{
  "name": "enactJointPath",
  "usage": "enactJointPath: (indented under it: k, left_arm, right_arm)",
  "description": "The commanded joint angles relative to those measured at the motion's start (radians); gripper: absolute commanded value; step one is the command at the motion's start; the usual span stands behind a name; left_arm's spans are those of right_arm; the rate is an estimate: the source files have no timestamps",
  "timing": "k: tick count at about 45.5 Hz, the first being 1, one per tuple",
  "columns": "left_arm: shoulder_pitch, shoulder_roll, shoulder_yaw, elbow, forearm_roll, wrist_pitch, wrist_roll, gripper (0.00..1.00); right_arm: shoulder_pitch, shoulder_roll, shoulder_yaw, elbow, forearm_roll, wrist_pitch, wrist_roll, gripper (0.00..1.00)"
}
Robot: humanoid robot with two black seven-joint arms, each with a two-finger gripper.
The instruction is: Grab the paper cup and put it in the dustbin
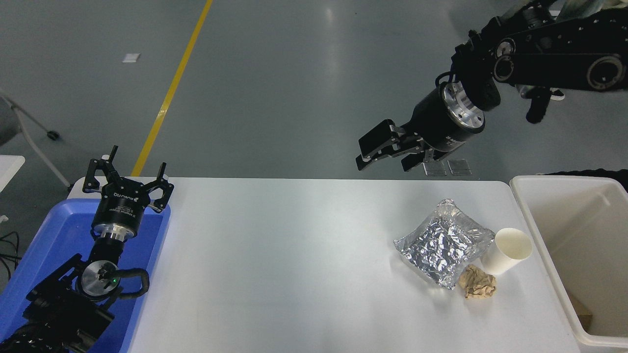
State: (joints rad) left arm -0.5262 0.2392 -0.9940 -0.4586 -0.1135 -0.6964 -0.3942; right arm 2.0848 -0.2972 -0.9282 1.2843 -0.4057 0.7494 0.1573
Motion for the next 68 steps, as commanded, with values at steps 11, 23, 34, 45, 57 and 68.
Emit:
enactJointPath:
  k: [11,23,34,45,57,68]
  left_arm:
    - [0.002,-0.001,-0.003,0.0,-0.002,0.003,0.0,1.0]
    - [0.002,0.0,-0.002,0.0,-0.002,0.003,0.0,1.0]
    - [0.002,0.0,-0.002,0.0,-0.002,0.003,0.0,1.0]
    - [0.002,0.0,-0.002,0.0,-0.002,0.005,-0.002,1.0]
    - [0.0,0.0,0.0,0.0,-0.002,0.005,-0.002,1.0]
    - [0.0,0.0,0.0,0.0,-0.002,0.005,-0.002,1.0]
  right_arm:
    - [0.123,-0.074,-0.253,0.127,-0.114,0.036,-0.007,1.0]
    - [0.179,-0.161,-0.337,0.179,0.135,0.036,-0.021,1.0]
    - [0.213,-0.109,-0.397,0.185,0.257,-0.005,-0.025,1.0]
    - [0.184,-0.112,-0.396,0.182,0.232,-0.047,-0.024,1.0]
    - [-0.053,-0.278,-0.373,0.119,-0.215,-0.307,-0.022,1.0]
    - [-0.402,-0.359,-0.212,-0.117,-0.286,-0.481,-0.021,1.0]
